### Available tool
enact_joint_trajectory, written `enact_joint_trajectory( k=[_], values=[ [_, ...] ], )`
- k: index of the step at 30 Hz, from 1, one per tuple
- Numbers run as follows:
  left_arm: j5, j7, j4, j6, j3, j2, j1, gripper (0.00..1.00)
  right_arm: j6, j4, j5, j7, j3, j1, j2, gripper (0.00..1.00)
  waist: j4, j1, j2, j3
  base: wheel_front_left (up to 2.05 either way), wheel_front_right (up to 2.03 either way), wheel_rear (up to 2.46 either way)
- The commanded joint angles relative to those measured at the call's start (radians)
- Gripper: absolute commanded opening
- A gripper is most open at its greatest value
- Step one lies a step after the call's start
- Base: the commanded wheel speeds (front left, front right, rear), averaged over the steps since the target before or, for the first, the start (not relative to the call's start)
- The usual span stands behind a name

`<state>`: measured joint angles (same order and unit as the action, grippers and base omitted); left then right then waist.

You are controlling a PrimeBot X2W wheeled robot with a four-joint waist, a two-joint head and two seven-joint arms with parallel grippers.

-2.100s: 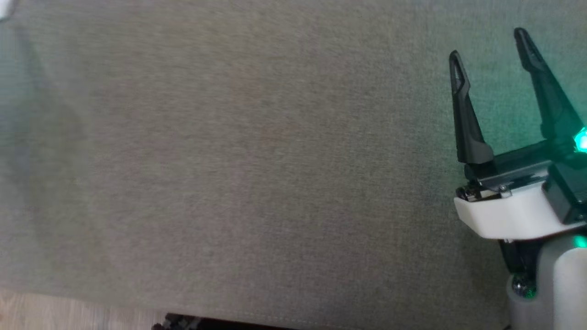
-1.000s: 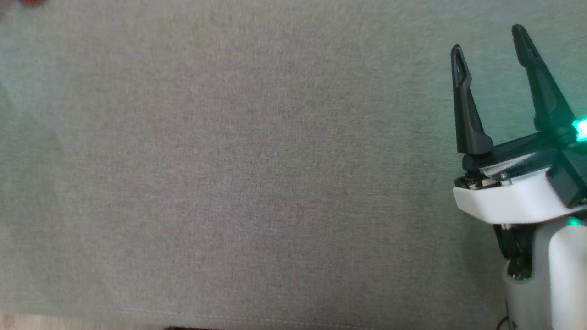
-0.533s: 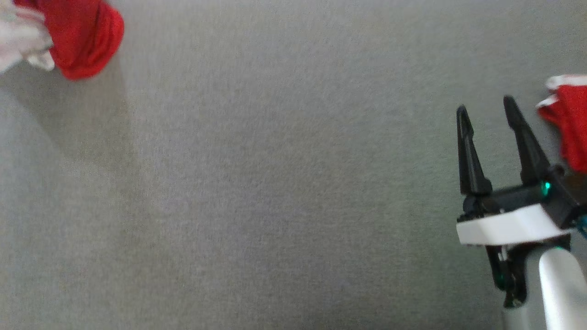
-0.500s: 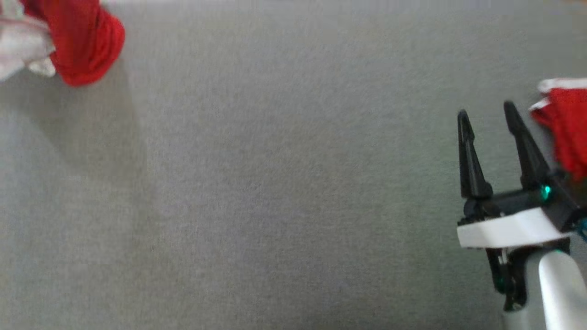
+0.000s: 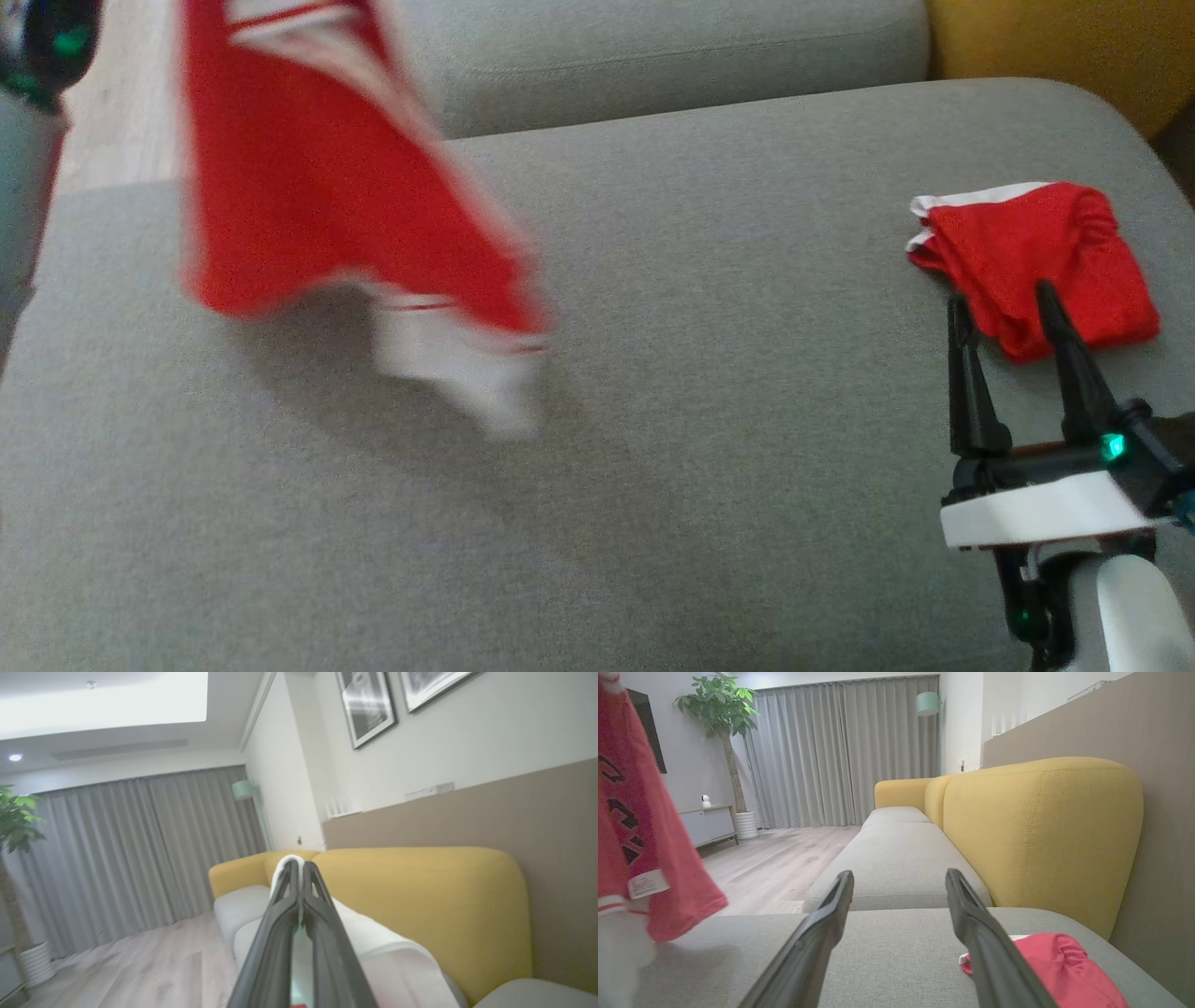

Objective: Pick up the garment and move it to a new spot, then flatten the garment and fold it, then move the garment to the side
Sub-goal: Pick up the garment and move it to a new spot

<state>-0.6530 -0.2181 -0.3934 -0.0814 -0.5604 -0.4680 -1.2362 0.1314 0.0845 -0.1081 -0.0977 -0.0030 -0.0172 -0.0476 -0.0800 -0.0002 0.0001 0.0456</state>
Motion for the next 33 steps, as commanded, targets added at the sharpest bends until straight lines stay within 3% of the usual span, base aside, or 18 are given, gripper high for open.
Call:
enact_joint_trajectory(
  k=[1, 5, 9, 16, 23, 28, 29, 31, 32, 33],
  values=[
    [-0.008, 0.006, 0.031, 0.007, 0.034, -0.026, -0.074, 0.0, -0.001, 0.032, -0.011, -0.012, 0.022, -0.021, -0.003, 1.0, -0.014, 0.0002, -0.0001, -0.009, 0.0, 0.0, 0.0],
    [-0.025, 0.016, 0.062, 0.008, 0.027, 0.01, -0.071, 0.0, -0.001, 0.029, -0.018, -0.02, 0.023, -0.021, -0.003, 1.0, -0.017, 0.0002, -0.0001, 0.0, 0.0, 0.0, 0.0],
    [-0.043, 0.033, 0.09, 0.019, 0.031, 0.008, -0.009, 0.0, -0.001, 0.022, -0.02, -0.026, 0.019, -0.021, -0.003, 1.0, -0.008, 0.0002, -0.0001, 0.013, 0.0, 0.0, 0.0],
    [-0.1, 0.082, 0.109, 0.067, 0.048, -0.018, 0.238, 0.0, -0.001, 0.023, -0.016, -0.027, 0.013, -0.026, -0.003, 1.0, 0.017, 0.0002, -0.0001, 0.047, 0.0, 0.0, 0.0],
    [-0.165, 0.184, 0.005, 0.141, 0.082, -0.025, 0.553, 0.0, -0.001, 0.016, -0.013, -0.025, 0.021, -0.044, -0.003, 1.0, 0.022, 0.0002, -0.0001, 0.091, 0.0, 0.0, 0.0],
    [-0.191, 0.266, -0.104, 0.165, 0.112, 0.002, 0.638, 0.0, -0.001, 0.003, -0.004, -0.022, 0.03, -0.065, -0.003, 1.0, 0.017, 0.0002, -0.0001, 0.12, 0.0, 0.0, 0.0],
    [-0.192, 0.279, -0.119, 0.166, 0.114, 0.007, 0.641, 0.04, -0.001, 0.0, -0.002, -0.022, 0.032, -0.067, -0.003, 1.0, 0.017, 0.0002, -0.0001, 0.124, 0.0, 0.0, 0.0],
    [-0.189, 0.307, -0.141, 0.162, 0.116, 0.016, 0.638, 0.84, -0.001, -0.007, 0.0, -0.022, 0.035, -0.071, -0.003, 1.0, 0.017, 0.0002, -0.0001, 0.129, 0.0, 0.0, 0.0],
    [-0.188, 0.32, -0.15, 0.16, 0.118, 0.018, 0.634, 1.0, -0.001, -0.011, 0.001, -0.022, 0.036, -0.073, -0.003, 1.0, 0.018, 0.0002, -0.0001, 0.13, 0.0, 0.0, 0.0],
    [-0.184, 0.341, -0.161, 0.156, 0.121, 0.02, 0.622, 1.0, -0.001, -0.018, 0.002, -0.023, 0.037, -0.075, -0.003, 1.0, 0.02, 0.0002, -0.0001, 0.129, 0.0, 0.0, 0.0]
  ],
)
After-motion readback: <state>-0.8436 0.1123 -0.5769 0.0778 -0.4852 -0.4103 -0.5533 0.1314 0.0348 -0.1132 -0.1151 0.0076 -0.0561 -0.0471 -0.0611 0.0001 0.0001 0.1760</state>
